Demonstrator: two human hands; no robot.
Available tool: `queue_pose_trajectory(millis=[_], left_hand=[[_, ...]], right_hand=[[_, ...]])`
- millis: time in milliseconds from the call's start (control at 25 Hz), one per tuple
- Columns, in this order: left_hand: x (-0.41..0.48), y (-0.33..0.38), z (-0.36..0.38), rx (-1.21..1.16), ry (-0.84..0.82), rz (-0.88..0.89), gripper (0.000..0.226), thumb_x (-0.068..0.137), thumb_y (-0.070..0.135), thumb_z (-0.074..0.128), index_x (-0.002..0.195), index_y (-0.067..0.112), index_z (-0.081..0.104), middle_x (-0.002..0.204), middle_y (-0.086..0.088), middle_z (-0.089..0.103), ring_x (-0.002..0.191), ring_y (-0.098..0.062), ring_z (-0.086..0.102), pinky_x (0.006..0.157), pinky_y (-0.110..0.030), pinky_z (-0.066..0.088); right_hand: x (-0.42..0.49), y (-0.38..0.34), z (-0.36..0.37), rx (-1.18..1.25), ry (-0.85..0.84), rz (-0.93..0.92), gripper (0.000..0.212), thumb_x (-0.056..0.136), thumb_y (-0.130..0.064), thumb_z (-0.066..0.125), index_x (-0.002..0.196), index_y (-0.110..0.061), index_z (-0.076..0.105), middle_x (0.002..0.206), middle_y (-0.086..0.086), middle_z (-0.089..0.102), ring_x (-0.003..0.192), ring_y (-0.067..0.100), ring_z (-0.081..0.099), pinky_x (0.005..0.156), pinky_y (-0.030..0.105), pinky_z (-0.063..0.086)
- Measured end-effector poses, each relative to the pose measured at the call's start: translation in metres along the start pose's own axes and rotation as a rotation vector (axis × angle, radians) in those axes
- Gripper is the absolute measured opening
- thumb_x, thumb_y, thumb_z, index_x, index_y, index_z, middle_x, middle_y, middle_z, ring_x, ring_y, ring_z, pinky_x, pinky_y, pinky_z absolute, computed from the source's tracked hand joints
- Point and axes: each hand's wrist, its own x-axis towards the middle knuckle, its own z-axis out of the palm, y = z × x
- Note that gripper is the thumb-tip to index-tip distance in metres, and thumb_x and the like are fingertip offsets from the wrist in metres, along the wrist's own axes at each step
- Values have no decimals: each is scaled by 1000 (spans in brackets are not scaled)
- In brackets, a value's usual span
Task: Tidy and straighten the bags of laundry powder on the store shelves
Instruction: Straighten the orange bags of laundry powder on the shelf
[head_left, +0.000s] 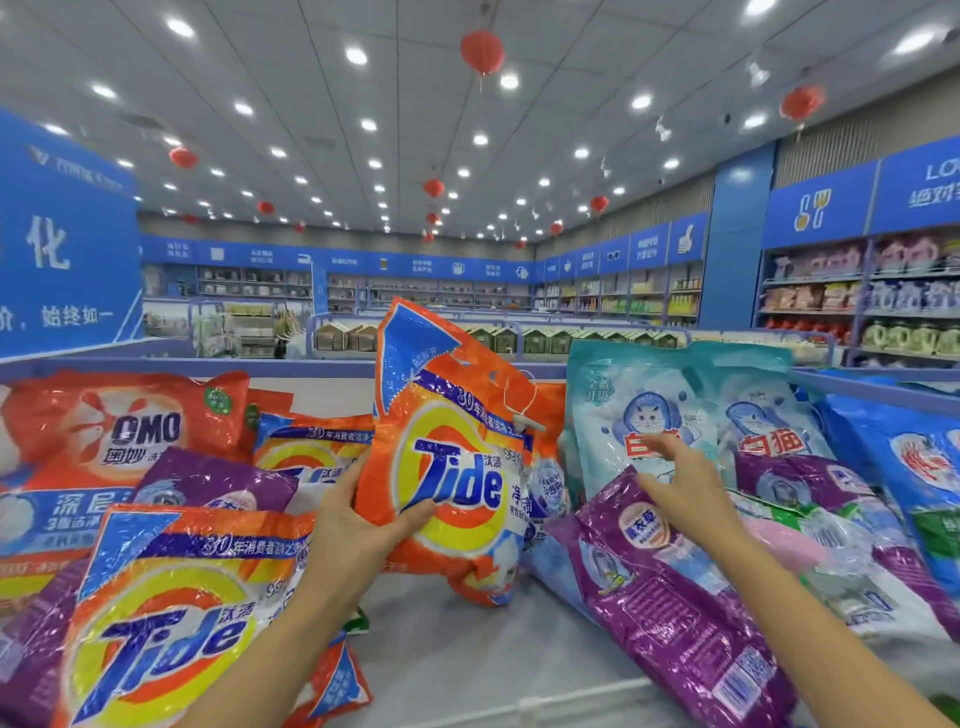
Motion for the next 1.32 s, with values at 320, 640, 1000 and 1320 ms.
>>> queue_pose_trajectory(millis=[320, 640, 1000, 1320], left_hand=[[-1, -6, 2, -9, -32, -27, 77, 40, 50, 89, 107, 26, 59, 90, 9, 74, 81, -10, 71, 59, -22, 56], [4, -8, 6, 58, -162, -92, 69, 53, 36, 86, 114, 30, 54, 94, 7, 71, 84, -5, 69, 58, -17, 54], [35, -40, -14, 522, -185, -283, 79, 68, 13, 82, 133, 15, 36, 118, 2, 58, 112, -20, 58, 91, -31, 49], [51, -50, -13, -18, 136, -673, 86, 50, 66, 77, 120, 20, 56, 126, -9, 59, 116, -32, 53, 104, -49, 38]], right_hand=[[22, -77, 94, 1132, -142, 647, 31, 91, -43, 53, 94, -12, 54, 94, 9, 57, 72, 20, 53, 54, 26, 38], [53, -35, 118, 1392, -78, 660, 16, 91, -29, 55, 88, -14, 57, 72, 7, 64, 50, 11, 59, 42, 18, 48], [41, -33, 84, 1233, -259, 444, 23, 92, -31, 53, 99, -10, 52, 79, 4, 51, 67, 14, 49, 60, 22, 48], [9, -47, 126, 677, -212, 185, 31, 83, -39, 65, 97, -12, 60, 93, 4, 64, 96, 26, 62, 91, 44, 48]])
